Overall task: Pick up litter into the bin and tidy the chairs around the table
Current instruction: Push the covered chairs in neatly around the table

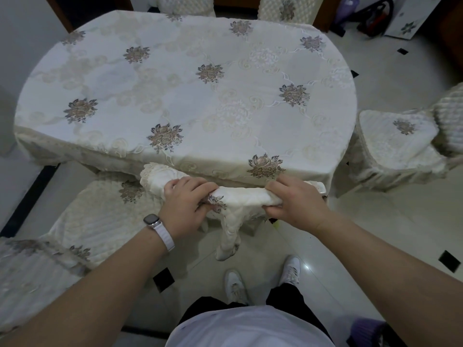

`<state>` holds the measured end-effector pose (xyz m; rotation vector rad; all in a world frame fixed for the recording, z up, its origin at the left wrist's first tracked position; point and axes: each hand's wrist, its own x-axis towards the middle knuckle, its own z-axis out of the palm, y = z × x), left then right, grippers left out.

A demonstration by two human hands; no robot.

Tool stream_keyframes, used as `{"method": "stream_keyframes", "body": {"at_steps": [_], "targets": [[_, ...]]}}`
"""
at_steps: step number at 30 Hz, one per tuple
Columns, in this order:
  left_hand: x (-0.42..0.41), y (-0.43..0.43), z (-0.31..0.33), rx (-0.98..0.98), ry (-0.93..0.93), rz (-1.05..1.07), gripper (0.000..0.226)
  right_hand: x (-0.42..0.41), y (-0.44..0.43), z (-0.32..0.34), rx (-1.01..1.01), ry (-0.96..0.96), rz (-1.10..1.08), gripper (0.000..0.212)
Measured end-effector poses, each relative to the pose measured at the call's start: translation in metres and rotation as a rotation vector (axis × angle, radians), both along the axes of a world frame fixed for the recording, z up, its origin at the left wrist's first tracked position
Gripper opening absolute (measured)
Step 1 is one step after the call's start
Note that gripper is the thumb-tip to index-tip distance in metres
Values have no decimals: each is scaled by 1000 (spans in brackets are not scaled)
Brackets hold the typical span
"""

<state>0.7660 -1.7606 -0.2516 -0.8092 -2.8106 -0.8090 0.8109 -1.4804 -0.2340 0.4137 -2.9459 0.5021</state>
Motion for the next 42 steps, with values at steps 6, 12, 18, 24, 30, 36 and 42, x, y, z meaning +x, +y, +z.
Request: {"method": "stream_keyframes", "body": {"at_steps": [6,12,18,24,30,36,42], "targets": [[-27,-2,-8,4,-29,-37,37,-14,-7,-6,21,-29,-53,38],[-45,4,-7,-4,-57,-41,42,-26,-5,-4,44,-56,-83,35],[-55,12,2,-27,-66,-23,43,-35,-1,-5,23,-56,-127,29],[-60,17,2,-94,-55,-19,41,-42,3,-1,77,-95,-106,32],[-63,18,-2,-115,-20,-23,40,-52,9,0,129,-142,-32,39],[-60,9,6,-56,-60,-32,48,-72,7,23,48,-367,128,42],[-41,-3,27,14,-79,204,49,-117,-31,54,9,-352,335,45]]}}
